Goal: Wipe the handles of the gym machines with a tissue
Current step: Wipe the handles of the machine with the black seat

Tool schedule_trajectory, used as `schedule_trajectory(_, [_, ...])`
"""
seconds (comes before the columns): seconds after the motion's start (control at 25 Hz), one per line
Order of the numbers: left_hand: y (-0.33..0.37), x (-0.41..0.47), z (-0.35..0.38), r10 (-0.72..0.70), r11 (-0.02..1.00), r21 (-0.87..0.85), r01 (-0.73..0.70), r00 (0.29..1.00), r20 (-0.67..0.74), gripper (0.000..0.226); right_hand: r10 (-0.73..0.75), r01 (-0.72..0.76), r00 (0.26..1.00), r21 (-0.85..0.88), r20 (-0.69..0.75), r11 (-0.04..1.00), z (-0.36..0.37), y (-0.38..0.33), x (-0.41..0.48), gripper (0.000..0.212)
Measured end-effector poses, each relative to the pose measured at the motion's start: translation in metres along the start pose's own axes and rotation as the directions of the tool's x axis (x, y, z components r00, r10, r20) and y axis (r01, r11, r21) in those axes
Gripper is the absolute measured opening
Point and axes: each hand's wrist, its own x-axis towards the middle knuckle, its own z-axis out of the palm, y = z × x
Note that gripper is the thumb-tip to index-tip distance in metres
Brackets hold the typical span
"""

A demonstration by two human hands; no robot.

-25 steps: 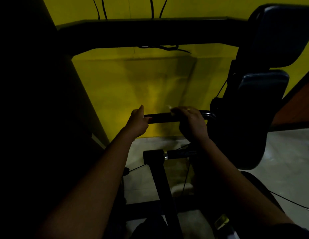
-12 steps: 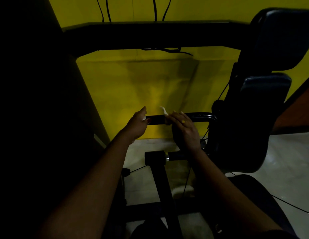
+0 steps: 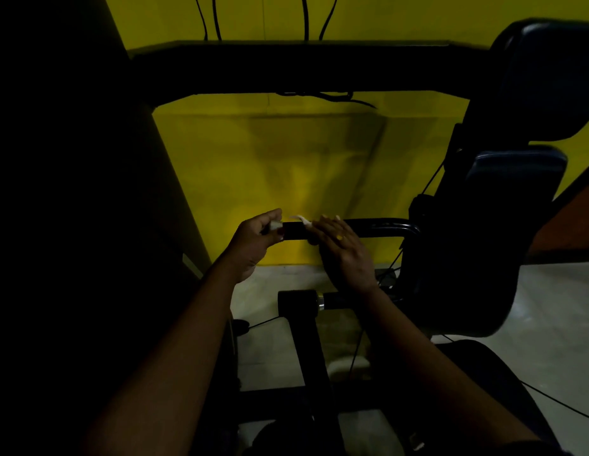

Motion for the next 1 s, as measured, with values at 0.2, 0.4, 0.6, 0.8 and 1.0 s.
schedule_trajectory(0.2, [0.004,-0.002,-0.003,-0.072,0.987,-0.142,0.072,0.997,0.005,0.044,0.082,-0.087,0.985,0.022,0.153,0.996,0.018,-0.040,0.038,0.036])
schedule_trajectory(0.4, [0.012,-0.002,-0.003,-0.114,0.993,-0.016,0.114,0.992,-0.052,0.044,0.273,-0.245,0.715,-0.135,0.643,0.960,-0.013,-0.005,0.096,0.025])
schedule_trajectory(0.6, [0.007,0.002,0.003,-0.047,0.984,0.159,0.079,0.980,-0.194,0.040,0.414,-0.470,0.415,-0.199,0.810,0.860,-0.028,-0.011,0.125,0.030])
schedule_trajectory(0.8, [0.004,0.002,0.002,-0.063,0.972,0.200,0.122,0.958,-0.280,0.043,0.293,-0.412,0.537,-0.058,0.791,0.910,-0.007,-0.022,0.116,0.014])
schedule_trajectory(1.0, [0.010,-0.004,0.003,-0.115,0.981,0.122,0.153,0.956,-0.271,0.039,-0.012,0.009,0.998,0.049,0.069,0.999,-0.016,-0.004,0.033,0.036])
